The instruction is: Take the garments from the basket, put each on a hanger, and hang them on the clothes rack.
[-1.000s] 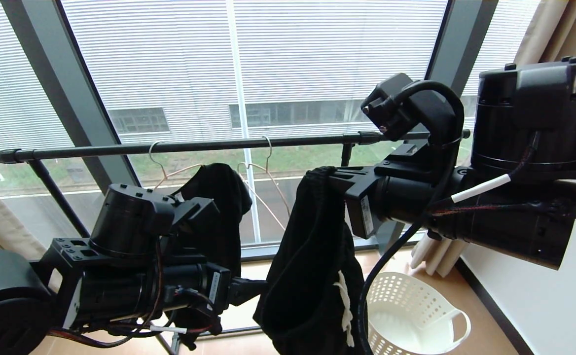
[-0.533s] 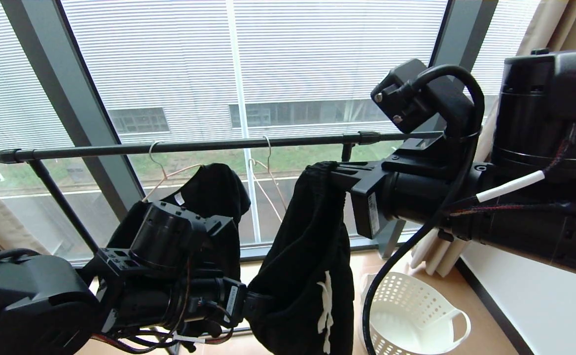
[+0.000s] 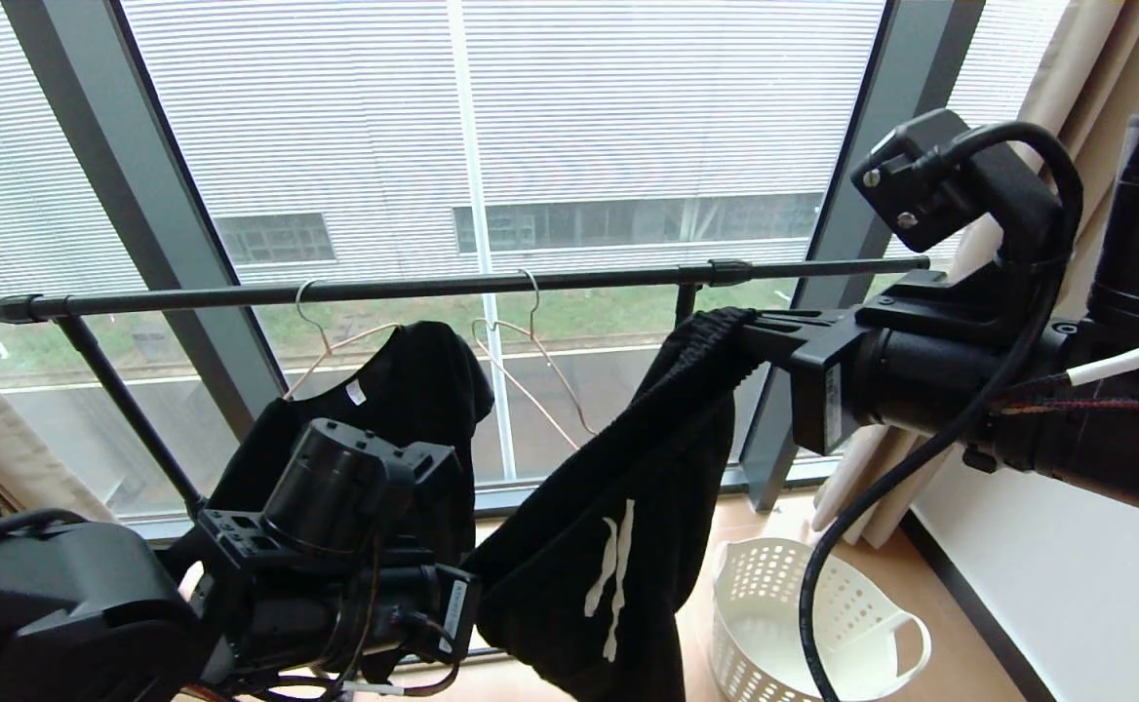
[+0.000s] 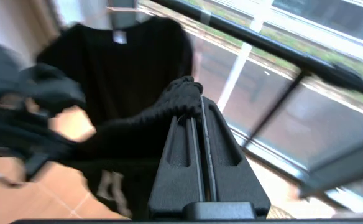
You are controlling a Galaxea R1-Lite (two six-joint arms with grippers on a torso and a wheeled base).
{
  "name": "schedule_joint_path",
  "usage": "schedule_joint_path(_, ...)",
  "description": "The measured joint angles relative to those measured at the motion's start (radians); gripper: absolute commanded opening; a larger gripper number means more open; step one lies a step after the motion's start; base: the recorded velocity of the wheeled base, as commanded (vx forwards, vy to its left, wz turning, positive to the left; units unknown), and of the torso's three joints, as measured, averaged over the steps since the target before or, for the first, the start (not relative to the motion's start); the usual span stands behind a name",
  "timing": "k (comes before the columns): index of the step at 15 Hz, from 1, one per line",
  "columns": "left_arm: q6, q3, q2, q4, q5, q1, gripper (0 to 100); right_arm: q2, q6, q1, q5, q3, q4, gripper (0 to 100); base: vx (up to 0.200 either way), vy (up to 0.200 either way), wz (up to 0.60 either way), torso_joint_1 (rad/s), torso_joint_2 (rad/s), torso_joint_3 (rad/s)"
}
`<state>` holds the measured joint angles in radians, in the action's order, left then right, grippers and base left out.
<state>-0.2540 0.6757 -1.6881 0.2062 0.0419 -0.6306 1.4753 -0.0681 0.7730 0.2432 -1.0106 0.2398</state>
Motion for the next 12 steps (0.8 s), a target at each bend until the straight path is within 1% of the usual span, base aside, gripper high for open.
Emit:
schedule_joint_path(2, 0.001, -0.002, 0.081, -0.007, -0.042, 0.000, 0, -0.026, 0.000, -0.033, 0.051, 0.063, 0.005, 0, 0.000, 0.000, 0.00, 0.000, 0.00, 0.000)
schedule_joint_path(3, 0.008, 0.018, 0.111, -0.020, -0.061, 0.000, 0, -0.035, 0.001, -0.040, 0.073, 0.104, 0.005, 0, 0.000, 0.000, 0.00, 0.000, 0.00, 0.000)
schedule_joint_path(4, 0.014, 0.049, 0.133, -0.050, -0.076, 0.001, 0, -0.042, 0.001, -0.046, 0.086, 0.138, 0.006, 0, 0.000, 0.000, 0.00, 0.000, 0.00, 0.000)
schedule_joint_path(5, 0.018, 0.100, 0.150, -0.106, -0.085, 0.002, 0, -0.048, 0.000, -0.050, 0.089, 0.156, 0.006, 0, 0.000, 0.000, 0.00, 0.000, 0.00, 0.000)
schedule_joint_path(7, 0.024, 0.242, 0.166, -0.248, -0.093, 0.004, 0, -0.060, -0.004, -0.069, 0.082, 0.161, 0.006, 0, 0.000, 0.000, 0.00, 0.000, 0.00, 0.000)
schedule_joint_path(10, 0.069, 0.505, 0.151, -0.476, -0.106, 0.004, 0, -0.068, -0.008, -0.113, 0.037, 0.130, 0.005, 0, 0.000, 0.000, 0.00, 0.000, 0.00, 0.000)
schedule_joint_path(11, 0.086, 0.576, 0.129, -0.532, -0.127, 0.004, 0, -0.068, -0.008, -0.119, 0.032, 0.123, 0.006, 0, 0.000, 0.000, 0.00, 0.000, 0.00, 0.000)
schedule_joint_path(12, 0.098, 0.622, 0.107, -0.559, -0.155, 0.002, 0, -0.070, -0.008, -0.122, 0.032, 0.121, 0.006, 0, 0.000, 0.000, 0.00, 0.000, 0.00, 0.000)
